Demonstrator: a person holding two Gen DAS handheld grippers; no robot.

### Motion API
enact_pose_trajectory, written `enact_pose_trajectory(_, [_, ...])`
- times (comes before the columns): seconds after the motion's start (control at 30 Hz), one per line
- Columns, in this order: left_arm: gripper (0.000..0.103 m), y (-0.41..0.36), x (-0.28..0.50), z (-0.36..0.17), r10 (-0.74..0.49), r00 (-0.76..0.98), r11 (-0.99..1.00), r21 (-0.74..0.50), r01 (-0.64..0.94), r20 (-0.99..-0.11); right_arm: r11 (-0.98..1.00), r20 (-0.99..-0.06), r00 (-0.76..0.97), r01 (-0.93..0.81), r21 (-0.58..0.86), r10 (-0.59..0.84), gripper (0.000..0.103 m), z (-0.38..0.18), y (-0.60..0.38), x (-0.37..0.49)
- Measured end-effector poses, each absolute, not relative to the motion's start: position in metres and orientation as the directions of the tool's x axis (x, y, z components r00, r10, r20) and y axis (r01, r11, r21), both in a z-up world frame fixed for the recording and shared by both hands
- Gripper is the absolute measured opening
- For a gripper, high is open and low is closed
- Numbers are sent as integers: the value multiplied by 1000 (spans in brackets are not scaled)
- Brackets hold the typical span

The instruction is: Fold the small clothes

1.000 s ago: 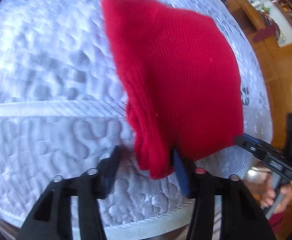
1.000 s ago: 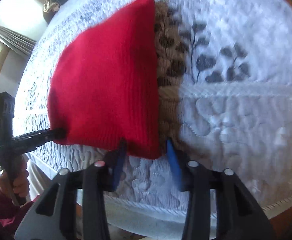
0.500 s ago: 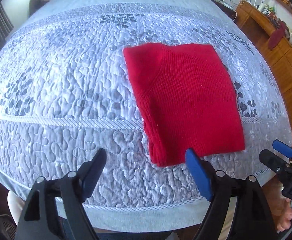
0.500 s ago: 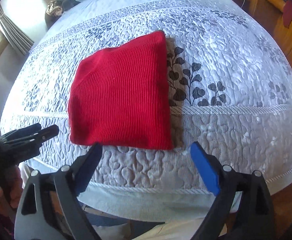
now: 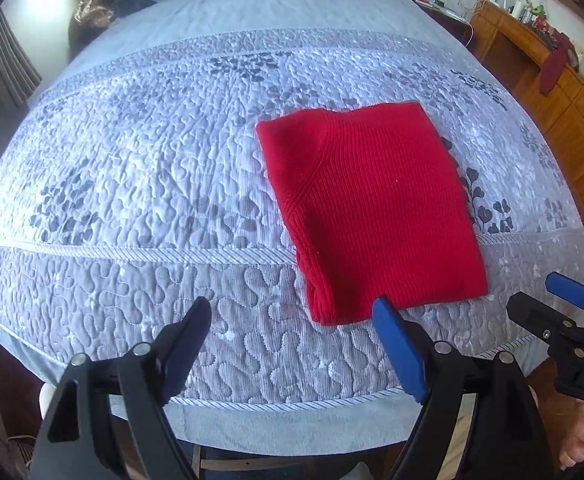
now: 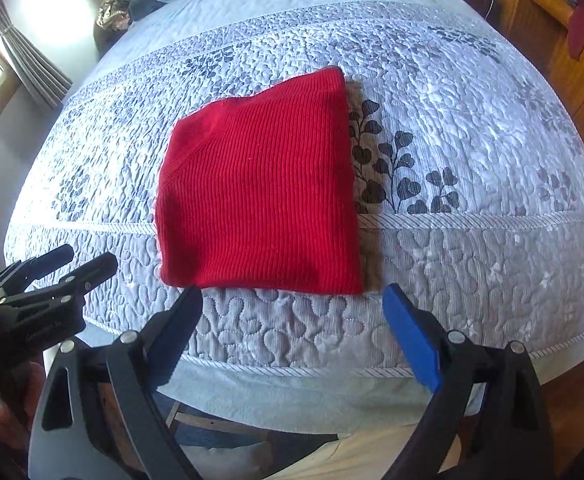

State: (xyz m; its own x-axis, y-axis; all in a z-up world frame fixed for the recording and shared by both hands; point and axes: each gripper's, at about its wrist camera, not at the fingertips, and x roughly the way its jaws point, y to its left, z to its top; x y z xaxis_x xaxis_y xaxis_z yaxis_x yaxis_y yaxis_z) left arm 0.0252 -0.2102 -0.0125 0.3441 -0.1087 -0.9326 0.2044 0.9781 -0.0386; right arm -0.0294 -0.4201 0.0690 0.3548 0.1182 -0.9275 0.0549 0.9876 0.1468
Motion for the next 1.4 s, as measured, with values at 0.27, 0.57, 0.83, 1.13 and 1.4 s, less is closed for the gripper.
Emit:
enact_pose_trajectory(0.27, [85, -217, 17, -8, -118, 349, 973, -37, 229, -930, 983, -928, 346, 63, 171, 140, 91, 65, -415, -31])
enact_pose_trajectory(0.57, [87, -220, 19, -16, -118, 325, 972, -42, 233, -938, 983, -931, 336, 59, 176, 146, 92, 60, -413, -27])
enact_pose_trajectory(0.83, [88, -224, 19, -20, -114, 316, 969, -35, 243, -942, 981, -933, 325, 59, 182, 154, 92, 55, -413, -23])
enact_pose_trajectory(1.13, [90, -223, 23, -28, -107, 289, 971, -37, 236, -951, 983, -940, 311, 72, 168, 137, 92, 49, -415, -21])
enact_pose_trajectory(1.4, [90, -223, 23, -27, -106, 290, 970, -34, 241, -951, 983, -942, 307, 74, 167, 137, 92, 47, -418, -20])
